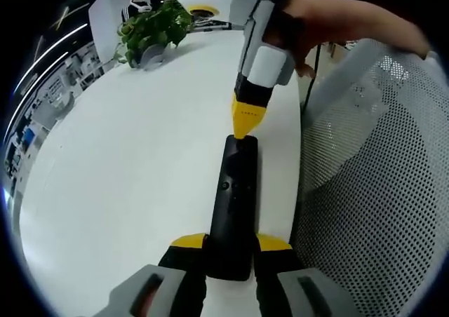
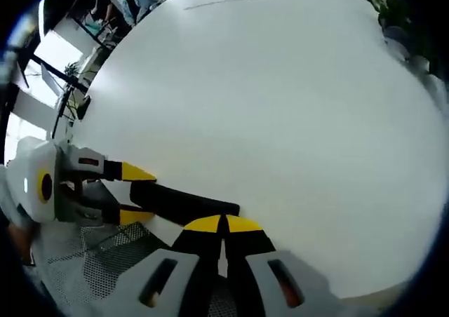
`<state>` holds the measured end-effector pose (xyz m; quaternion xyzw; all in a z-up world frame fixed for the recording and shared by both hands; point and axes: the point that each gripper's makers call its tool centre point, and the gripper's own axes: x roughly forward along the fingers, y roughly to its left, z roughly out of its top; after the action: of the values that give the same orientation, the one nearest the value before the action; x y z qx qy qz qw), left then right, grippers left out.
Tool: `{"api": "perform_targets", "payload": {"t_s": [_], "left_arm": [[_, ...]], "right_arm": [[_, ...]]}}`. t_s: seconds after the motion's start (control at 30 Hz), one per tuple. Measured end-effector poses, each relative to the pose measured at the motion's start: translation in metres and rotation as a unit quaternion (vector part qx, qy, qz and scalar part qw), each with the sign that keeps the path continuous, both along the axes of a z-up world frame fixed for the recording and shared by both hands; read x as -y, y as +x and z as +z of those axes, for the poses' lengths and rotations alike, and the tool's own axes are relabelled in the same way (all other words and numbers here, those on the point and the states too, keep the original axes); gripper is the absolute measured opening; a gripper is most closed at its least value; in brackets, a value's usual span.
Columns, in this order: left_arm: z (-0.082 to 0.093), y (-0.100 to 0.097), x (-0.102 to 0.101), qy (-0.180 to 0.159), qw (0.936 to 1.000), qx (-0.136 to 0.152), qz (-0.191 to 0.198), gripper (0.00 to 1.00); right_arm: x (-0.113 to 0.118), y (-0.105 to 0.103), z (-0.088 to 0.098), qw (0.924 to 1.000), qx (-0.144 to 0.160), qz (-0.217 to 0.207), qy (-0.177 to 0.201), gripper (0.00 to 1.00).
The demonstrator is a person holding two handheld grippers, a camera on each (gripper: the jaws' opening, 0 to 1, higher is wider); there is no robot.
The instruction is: Press the specified remote control buttons in sequence, fully releasing each button before pressing the next.
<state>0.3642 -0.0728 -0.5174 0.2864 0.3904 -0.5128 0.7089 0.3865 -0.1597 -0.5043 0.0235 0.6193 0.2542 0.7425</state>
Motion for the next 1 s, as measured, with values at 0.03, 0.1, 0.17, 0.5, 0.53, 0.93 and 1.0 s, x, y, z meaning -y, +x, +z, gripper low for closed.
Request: {"api": "perform_targets", "payload": {"t_s": [0.03,0.1,0.17,0.5,0.53,0.93,1.0], "left_arm": [[0.0000,0.0000,0.0000,0.000,1.0000,0.000,0.000,0.25],[0.0000,-0.0001,0.0001,-0.001,1.0000,0.000,0.000,0.25],[-0.0001,0.0000,0.0002,-0.001,1.0000,0.000,0.000,0.25],[-0.0002,-0.0003,0.0006,0.002,1.0000,0.000,-0.002,0.25],[-0.0002,-0.0003,0.0006,0.002,1.0000,0.000,-0.002,0.25],[-0.0003,-0.0004,0.0011,0.005,1.0000,0.000,-0.004,0.25],[-0.0003,-0.0004,0.0014,0.006,1.0000,0.001,-0.005,0.25]], "right_arm": [[-0.0004,-0.0002,-0.0005,1.0000,0.000,0.002,0.000,0.00],[-0.0018,-0.0011,-0.0021,1.0000,0.000,0.007,-0.004,0.00],[-0.0030,-0.0021,-0.0035,0.9999,0.000,0.015,-0.007,0.00],[-0.0041,-0.0030,-0.0063,0.9997,-0.003,0.023,-0.008,0.00],[-0.0044,-0.0028,-0.0067,0.9996,-0.001,0.026,-0.011,0.00],[-0.0091,-0.0004,-0.0096,0.9997,-0.002,0.017,-0.019,0.00],[-0.0075,0.0002,-0.0096,0.9985,0.000,0.034,-0.041,0.00]]}}
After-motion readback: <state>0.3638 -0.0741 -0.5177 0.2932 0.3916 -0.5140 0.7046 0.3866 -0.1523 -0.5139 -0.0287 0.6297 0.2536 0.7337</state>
